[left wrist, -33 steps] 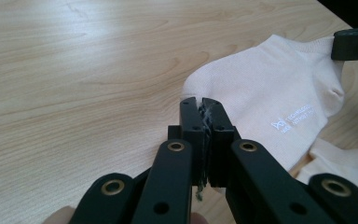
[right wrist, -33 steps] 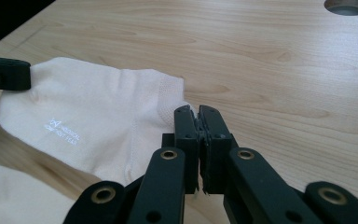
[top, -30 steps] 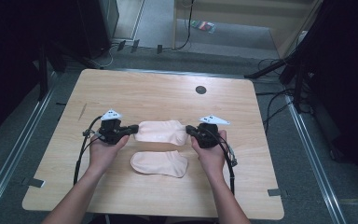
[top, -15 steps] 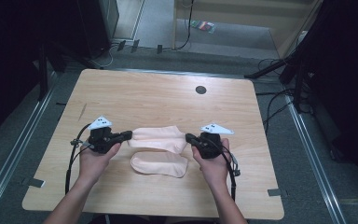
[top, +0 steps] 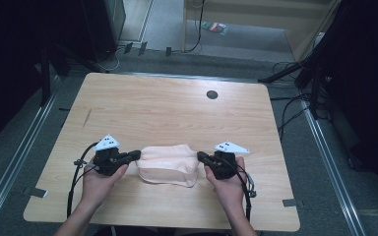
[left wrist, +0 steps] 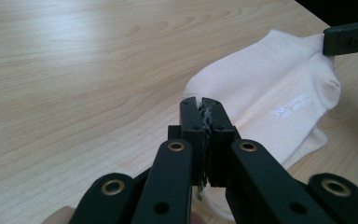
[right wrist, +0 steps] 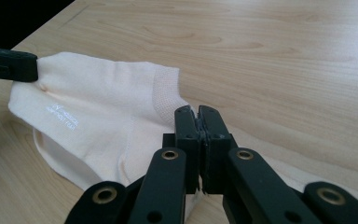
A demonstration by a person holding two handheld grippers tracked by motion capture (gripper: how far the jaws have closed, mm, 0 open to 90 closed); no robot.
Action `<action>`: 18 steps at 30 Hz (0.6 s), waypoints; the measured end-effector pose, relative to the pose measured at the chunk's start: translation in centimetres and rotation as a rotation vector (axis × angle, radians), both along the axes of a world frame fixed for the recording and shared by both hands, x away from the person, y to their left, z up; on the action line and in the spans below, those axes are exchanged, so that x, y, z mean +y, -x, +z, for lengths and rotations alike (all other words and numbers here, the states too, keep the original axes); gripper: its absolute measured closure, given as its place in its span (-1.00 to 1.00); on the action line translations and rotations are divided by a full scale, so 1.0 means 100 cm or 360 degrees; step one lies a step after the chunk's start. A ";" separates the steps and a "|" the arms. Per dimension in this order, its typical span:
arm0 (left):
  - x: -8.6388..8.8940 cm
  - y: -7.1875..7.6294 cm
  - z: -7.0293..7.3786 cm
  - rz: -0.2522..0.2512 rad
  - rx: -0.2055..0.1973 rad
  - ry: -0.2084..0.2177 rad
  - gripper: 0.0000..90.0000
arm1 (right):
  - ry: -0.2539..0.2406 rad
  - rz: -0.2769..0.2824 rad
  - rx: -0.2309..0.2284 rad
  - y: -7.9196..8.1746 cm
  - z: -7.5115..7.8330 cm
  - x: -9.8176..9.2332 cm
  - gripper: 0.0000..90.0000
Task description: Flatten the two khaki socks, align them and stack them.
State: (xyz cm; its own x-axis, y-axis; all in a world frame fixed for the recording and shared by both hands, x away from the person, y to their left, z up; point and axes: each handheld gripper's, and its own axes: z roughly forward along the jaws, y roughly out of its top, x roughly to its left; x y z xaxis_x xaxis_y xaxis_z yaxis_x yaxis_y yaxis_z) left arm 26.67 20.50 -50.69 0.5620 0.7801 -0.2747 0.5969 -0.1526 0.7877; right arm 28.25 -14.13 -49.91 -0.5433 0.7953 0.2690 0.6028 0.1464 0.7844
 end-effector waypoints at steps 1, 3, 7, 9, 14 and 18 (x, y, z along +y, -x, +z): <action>-0.001 0.001 0.000 0.0006 -0.0006 -0.0006 0.99 | 0.0004 0.0005 0.0000 0.001 -0.002 0.000 0.96; -0.002 0.003 -0.001 0.0000 -0.0004 -0.0020 0.99 | 0.0012 0.0011 0.0010 0.003 -0.004 0.000 0.96; -0.003 0.007 -0.004 -0.0005 -0.0005 -0.0043 0.99 | 0.0031 0.0028 0.0028 0.009 -0.006 0.000 0.96; -0.004 0.008 -0.006 -0.0018 0.0003 -0.0059 0.99 | 0.0040 0.0036 0.0038 0.010 -0.008 0.000 0.96; -0.008 0.013 -0.010 -0.0028 -0.0002 -0.0117 0.99 | 0.0065 0.0047 0.0062 0.015 -0.014 0.000 0.96; -0.009 0.014 -0.012 -0.0043 0.0012 -0.0134 0.99 | 0.0081 0.0065 0.0086 0.019 -0.018 0.002 0.96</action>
